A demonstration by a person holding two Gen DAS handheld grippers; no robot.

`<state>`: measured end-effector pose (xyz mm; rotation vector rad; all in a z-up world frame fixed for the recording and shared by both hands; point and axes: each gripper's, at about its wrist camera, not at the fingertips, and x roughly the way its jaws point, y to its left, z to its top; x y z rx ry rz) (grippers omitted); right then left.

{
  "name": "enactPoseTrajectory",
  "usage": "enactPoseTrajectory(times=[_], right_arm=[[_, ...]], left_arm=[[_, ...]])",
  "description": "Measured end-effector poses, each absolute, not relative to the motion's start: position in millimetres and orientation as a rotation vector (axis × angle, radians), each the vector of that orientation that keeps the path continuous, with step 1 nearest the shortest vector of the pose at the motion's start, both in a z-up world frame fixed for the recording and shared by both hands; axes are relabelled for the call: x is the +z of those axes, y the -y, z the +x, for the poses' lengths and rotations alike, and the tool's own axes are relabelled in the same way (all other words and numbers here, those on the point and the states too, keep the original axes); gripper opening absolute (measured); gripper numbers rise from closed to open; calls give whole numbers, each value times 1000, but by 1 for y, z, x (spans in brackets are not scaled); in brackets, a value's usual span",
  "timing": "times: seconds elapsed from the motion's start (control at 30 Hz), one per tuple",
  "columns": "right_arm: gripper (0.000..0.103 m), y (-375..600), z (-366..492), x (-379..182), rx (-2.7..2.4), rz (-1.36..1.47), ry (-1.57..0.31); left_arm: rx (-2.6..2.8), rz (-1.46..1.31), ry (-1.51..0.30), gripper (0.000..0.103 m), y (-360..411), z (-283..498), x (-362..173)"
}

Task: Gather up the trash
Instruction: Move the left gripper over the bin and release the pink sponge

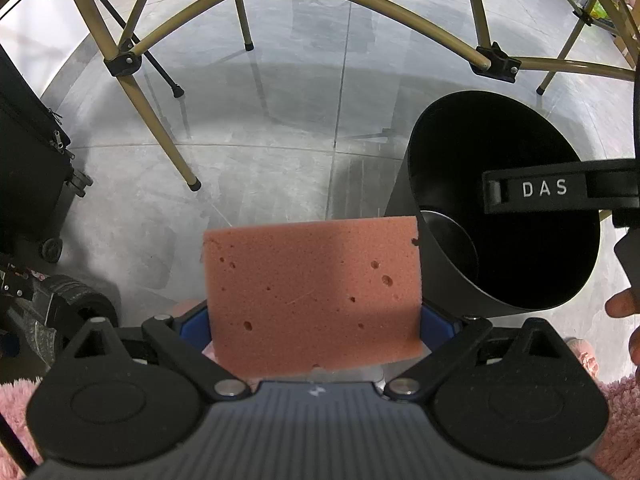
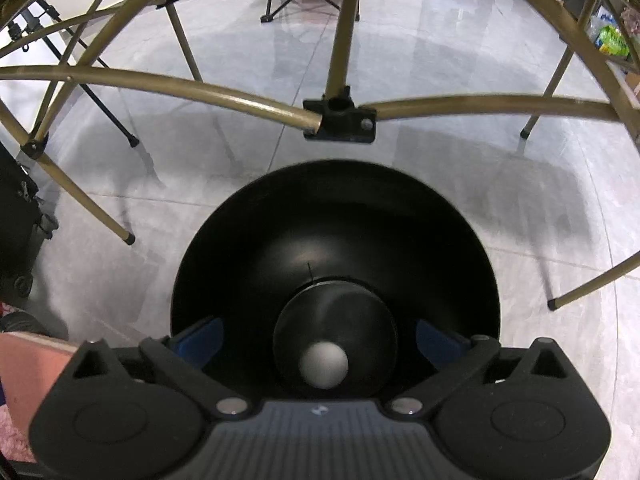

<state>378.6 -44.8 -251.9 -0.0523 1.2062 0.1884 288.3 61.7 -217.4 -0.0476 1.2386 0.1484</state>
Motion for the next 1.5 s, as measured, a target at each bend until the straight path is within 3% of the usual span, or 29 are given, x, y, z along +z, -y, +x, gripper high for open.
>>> enactPoseTrajectory(times=[0.8, 1.5], right_arm=[[103, 53, 366, -235, 186, -61, -1172], [103, 125, 334, -202, 108, -8, -1063]], left_arm=[[136, -28, -1193, 100, -50, 285, -207], [65, 41, -1136, 100, 0, 285, -193]])
